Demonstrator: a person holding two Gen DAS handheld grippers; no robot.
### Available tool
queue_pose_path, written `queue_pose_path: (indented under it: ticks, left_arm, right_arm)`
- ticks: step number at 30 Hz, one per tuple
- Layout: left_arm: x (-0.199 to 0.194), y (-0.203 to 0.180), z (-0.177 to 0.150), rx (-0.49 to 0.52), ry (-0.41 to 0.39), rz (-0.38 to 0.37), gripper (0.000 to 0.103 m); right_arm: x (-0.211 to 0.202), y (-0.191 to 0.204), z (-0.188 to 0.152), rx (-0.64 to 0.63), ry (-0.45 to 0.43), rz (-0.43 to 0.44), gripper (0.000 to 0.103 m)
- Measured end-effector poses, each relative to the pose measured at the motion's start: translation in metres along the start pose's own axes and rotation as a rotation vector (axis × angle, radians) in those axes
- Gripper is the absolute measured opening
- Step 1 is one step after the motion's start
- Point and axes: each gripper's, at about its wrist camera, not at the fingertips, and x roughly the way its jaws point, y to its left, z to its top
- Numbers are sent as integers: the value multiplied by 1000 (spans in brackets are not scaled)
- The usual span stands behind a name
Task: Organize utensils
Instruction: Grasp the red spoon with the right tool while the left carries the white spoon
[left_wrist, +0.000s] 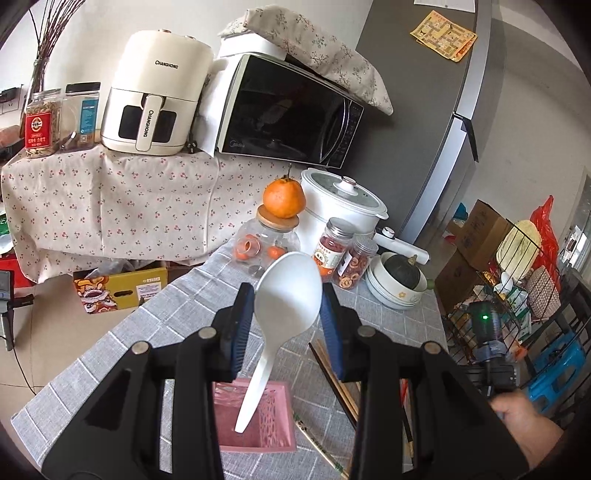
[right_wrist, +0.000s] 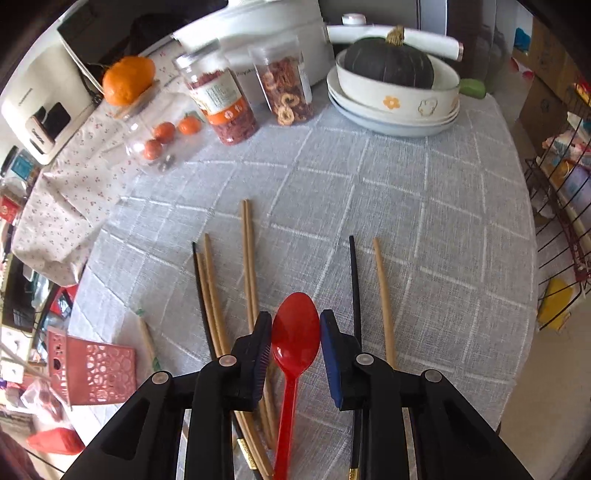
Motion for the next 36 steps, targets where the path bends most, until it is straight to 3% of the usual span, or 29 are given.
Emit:
queue_pose_path:
  ticks: [4, 12, 18, 22, 26, 29, 34, 36]
  left_arm:
    - [5, -2, -4, -5, -35, 21, 38]
    - [25, 1, -18, 4, -18, 97, 38]
    - [32, 6, -19, -43, 66, 96, 42]
    - [21, 9, -15, -63, 93, 99, 56]
    - [7, 12, -10, -79, 165, 115, 61]
    - [-4, 16, -5, -87, 233, 168, 62]
    - [-21, 25, -6, -56, 317, 296, 74]
    - [-25, 31, -10, -66, 367, 327, 75]
  right_arm:
    - [-39, 6, -3, -43, -103, 23, 27]
    - [-91, 23, -9, -66, -252, 89, 27]
    - [-109, 34, -13, -105, -299, 103, 27]
    - [-128, 45, -17, -110, -340, 146, 27]
    - [-151, 66, -22, -124, -399, 206, 27]
    - [-165, 87, -24, -141, -443, 256, 27]
    - [-173, 123, -27, -166, -502, 324, 27]
    - [-169, 135, -28, -177, -521, 330, 27]
